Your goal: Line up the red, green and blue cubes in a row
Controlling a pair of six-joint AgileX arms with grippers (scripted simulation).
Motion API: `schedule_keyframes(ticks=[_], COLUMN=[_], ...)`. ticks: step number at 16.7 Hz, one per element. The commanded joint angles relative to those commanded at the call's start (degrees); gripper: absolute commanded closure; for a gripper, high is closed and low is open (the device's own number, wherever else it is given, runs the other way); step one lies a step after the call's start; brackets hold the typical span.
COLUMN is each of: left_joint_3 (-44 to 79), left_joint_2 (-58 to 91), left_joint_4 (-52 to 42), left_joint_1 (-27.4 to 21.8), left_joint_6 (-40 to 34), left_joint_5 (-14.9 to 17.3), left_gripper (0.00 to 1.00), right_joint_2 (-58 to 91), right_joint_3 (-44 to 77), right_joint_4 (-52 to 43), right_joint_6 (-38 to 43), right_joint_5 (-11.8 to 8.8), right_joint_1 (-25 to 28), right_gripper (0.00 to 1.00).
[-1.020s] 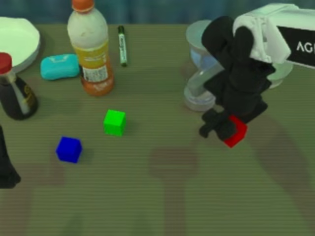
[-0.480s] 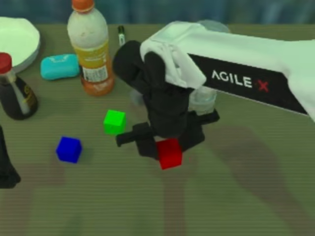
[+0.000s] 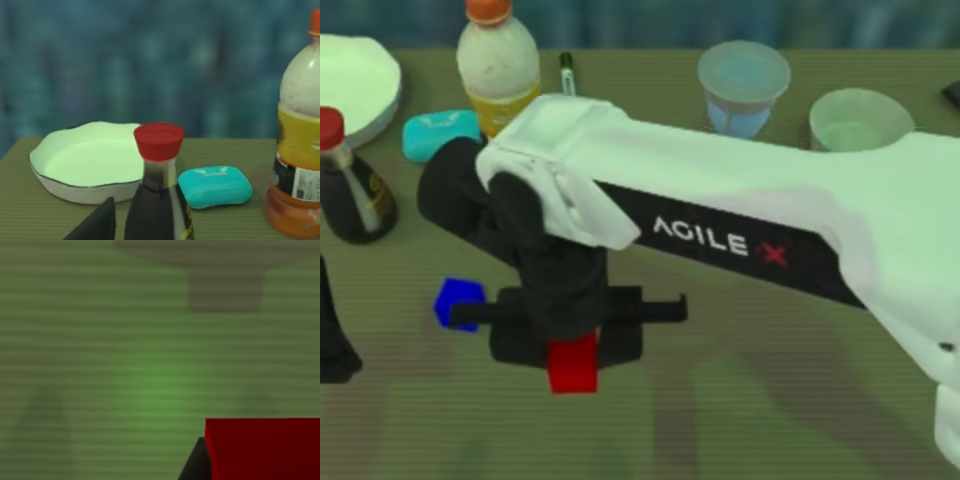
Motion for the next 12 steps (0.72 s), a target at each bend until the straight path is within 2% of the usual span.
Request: schedule_keyframes(ticks=[7,12], left_joint_3=[0.0,0.0], left_joint_2=[0.0,0.0], left_joint_4=[0.0,0.0], left_joint_1=[0.0,0.0], left_joint_6=[0.0,0.0], left_joint_5=[0.0,0.0], left_gripper=[0.0,0.0], right_joint_2=[0.0,2.1], right_joint_3=[-0.7,-7.7], right_joint_4=[1.0,10.4], right_joint_6=[0.6,0.9], right_joint_5=[0.0,0.0], right_joint_1=[0.2,0.3], right_gripper=[1.0,1.0])
